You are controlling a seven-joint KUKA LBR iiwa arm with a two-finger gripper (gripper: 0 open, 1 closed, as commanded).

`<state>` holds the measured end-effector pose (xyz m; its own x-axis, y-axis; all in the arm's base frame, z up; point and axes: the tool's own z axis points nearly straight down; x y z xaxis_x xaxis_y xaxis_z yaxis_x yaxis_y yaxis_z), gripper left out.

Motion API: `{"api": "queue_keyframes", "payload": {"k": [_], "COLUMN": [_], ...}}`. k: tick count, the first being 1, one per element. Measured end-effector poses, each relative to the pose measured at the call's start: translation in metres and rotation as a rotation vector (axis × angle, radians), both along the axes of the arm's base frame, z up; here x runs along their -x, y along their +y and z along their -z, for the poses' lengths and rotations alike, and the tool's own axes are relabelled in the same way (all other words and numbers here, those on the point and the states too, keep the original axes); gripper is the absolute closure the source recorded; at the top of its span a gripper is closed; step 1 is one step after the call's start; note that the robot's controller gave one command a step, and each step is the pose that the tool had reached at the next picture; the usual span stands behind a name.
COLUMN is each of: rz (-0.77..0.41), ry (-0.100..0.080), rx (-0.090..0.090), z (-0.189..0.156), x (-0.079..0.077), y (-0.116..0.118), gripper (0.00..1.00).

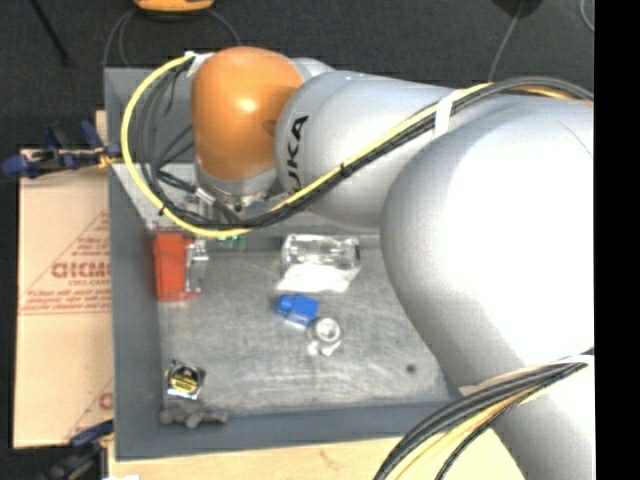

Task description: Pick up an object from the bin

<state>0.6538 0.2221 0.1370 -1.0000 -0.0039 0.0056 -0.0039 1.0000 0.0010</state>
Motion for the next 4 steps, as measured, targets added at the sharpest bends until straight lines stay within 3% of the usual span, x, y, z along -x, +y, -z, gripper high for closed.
{"api": "queue_keyframes", "payload": {"k": [1,2,3,4], "rz": [0.071,0.130,-0.032,-0.028], "ry": [-0.009,-0.020,-0.016,-0.023], "rx": [-0.002,-0.004,0.001,-0.001], "z": [0.062,0.061,0.059,0.057], "x": [0.037,0.018,0.073,0.070], "y": [-0.078,-0.184,-0.217,-0.216], "gripper": [0.00,0.00,0.00,1.00]}}
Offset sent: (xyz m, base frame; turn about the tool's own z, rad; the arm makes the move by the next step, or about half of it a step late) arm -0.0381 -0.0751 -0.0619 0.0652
